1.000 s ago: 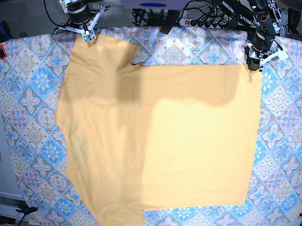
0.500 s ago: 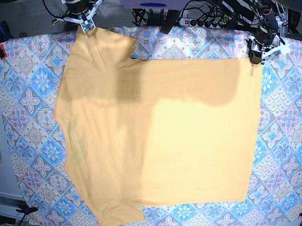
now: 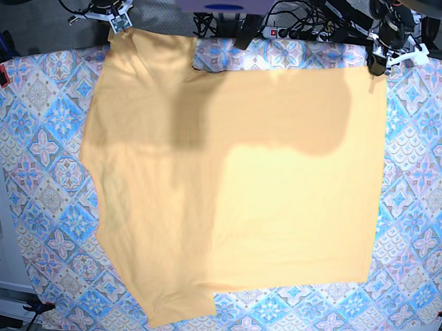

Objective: Fold the T-shirt properly
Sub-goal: 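Grasp the shirt's collar-side corners with both grippers, then lift the held corners and pull them toward the robot base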

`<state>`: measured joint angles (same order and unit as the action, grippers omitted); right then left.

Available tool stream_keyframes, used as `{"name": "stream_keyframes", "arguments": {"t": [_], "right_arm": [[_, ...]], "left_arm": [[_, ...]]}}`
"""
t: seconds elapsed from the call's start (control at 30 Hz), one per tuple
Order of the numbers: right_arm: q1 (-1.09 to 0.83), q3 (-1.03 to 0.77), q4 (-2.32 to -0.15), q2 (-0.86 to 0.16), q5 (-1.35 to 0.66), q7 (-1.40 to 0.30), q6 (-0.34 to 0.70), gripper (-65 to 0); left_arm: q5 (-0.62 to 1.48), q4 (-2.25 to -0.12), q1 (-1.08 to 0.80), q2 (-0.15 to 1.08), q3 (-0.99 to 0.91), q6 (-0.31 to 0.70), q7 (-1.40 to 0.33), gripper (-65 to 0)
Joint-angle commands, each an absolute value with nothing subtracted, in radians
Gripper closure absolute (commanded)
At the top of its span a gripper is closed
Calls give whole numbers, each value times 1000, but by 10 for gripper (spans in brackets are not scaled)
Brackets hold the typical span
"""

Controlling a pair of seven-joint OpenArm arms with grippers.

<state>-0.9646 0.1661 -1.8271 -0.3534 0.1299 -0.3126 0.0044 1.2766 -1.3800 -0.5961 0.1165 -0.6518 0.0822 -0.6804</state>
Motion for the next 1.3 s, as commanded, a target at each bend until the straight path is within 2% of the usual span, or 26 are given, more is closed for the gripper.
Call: {"name": "stream_keyframes", "arguments": {"t": [0.0,0.4,0.87,1.27], "right_arm": [[-974,159,-1842,-360,134,-295,-2,-5],[-786,153,-1871,-360,134,-331,-2,-5],[-501,156,-1867,-358,133,-349,2,-4],[-200,259,-1690,-355,131,-348,2,-4]], "left_arm": [[1259,-1405,-610,128,-659,70,-680,0],[1256,-1587,-578,128,-659,68,-677,0],[1230,-1595,-421,128,-656,68,-679,0],[1055,-1595,-217,122,-653,68,-679,0]]}}
